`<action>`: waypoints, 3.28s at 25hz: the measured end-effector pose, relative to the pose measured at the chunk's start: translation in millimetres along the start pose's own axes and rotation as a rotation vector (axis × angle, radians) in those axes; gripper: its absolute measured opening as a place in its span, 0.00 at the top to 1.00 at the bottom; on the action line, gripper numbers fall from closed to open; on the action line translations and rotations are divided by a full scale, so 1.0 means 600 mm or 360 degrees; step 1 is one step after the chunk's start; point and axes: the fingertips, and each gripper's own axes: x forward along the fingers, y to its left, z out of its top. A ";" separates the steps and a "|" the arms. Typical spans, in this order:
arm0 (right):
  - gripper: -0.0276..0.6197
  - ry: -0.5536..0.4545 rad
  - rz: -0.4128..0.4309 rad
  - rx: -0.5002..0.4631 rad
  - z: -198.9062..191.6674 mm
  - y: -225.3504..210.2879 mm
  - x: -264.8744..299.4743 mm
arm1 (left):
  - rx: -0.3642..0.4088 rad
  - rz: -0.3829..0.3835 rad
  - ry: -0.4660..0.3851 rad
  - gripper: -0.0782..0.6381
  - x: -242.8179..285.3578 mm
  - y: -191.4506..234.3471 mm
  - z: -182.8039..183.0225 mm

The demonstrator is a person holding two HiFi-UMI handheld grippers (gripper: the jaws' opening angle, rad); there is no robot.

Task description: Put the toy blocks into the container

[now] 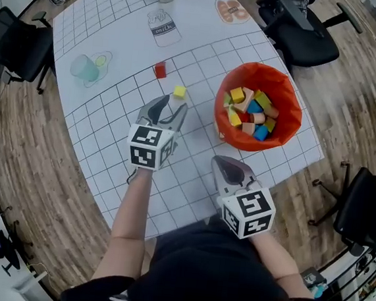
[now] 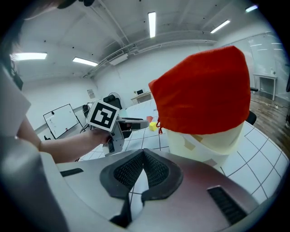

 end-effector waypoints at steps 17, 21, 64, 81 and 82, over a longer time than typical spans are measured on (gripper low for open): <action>0.94 0.0097 -0.0110 0.0101 -0.050 -0.008 0.053 | 0.0112 0.0041 0.0165 0.62 0.078 0.036 -0.035; 0.94 0.0118 -0.0119 0.0107 -0.061 -0.005 0.052 | 0.0102 0.0049 0.0190 0.69 0.078 0.041 -0.040; 0.94 -0.0054 -0.0009 0.0012 -0.024 0.003 -0.064 | 0.0244 -0.0524 -0.0443 0.68 -0.134 -0.237 0.235; 0.94 -0.0084 0.0042 -0.0108 0.017 0.107 -0.021 | 0.0072 -0.0146 -0.0305 0.72 -0.284 -0.053 0.117; 0.94 -0.0090 0.0035 -0.0118 0.023 0.114 -0.017 | 0.0070 -0.0120 -0.0297 0.72 -0.293 -0.039 0.111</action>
